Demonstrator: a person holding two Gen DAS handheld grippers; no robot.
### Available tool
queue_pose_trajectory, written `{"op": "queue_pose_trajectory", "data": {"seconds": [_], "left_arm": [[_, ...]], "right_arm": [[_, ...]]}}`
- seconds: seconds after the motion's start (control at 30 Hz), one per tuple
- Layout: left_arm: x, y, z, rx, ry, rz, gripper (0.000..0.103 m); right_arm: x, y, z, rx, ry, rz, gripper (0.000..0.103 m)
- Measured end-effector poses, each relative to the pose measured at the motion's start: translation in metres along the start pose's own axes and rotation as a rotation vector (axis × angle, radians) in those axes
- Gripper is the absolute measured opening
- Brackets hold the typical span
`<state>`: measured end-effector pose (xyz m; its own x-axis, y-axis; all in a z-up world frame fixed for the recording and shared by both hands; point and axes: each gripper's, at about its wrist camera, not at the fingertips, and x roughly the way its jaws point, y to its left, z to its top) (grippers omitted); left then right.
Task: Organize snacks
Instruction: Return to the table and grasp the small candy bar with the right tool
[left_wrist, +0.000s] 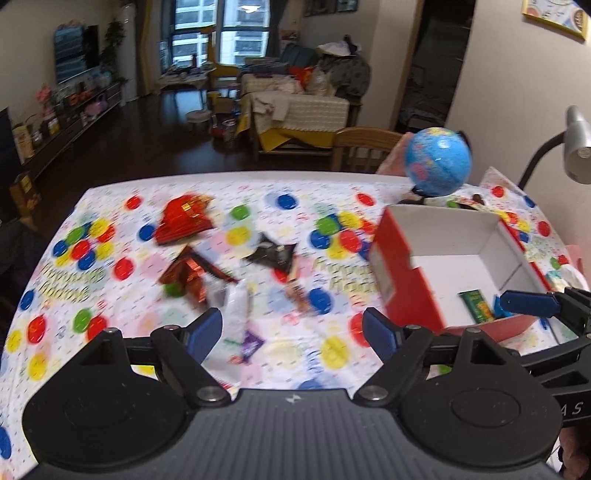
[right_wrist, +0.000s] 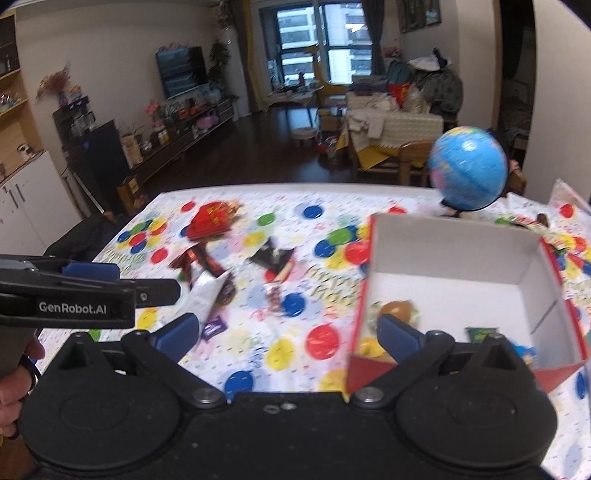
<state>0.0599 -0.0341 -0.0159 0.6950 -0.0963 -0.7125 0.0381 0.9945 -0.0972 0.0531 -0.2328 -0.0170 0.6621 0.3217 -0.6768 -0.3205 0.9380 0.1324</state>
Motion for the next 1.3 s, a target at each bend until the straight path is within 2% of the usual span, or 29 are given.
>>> {"op": "queue_pose_trajectory", "data": {"seconds": [0.2,0.47,0.67,0.83,1.17,1.3], "left_arm": [[0.006,0.037,-0.01,-0.048,0.015,0.077,0.083],[0.032,0.068,-0.018,-0.065,0.055,0.098,0.083],[0.06,0.082,-0.02,-0.07,0.087,0.087,0.083],[0.085,0.087,-0.022,-0.077,0.12,0.066,0.083],[0.128,0.082,-0.02,-0.053,0.159,0.027,0.082],[0.142,0.079,-0.019,-0.045,0.168,0.009,0.08]], "right_arm": [[0.023,0.029,-0.008,-0.042,0.042,0.033,0.103],[0.059,0.039,0.003,-0.067,0.061,0.01,0.1],[0.09,0.036,0.014,-0.068,0.082,-0.003,0.095],[0.121,0.033,0.02,-0.068,0.122,-0.012,0.086],[0.176,0.028,0.025,-0.074,0.204,-0.01,0.072],[0.195,0.026,0.025,-0.059,0.233,-0.01,0.064]]}}
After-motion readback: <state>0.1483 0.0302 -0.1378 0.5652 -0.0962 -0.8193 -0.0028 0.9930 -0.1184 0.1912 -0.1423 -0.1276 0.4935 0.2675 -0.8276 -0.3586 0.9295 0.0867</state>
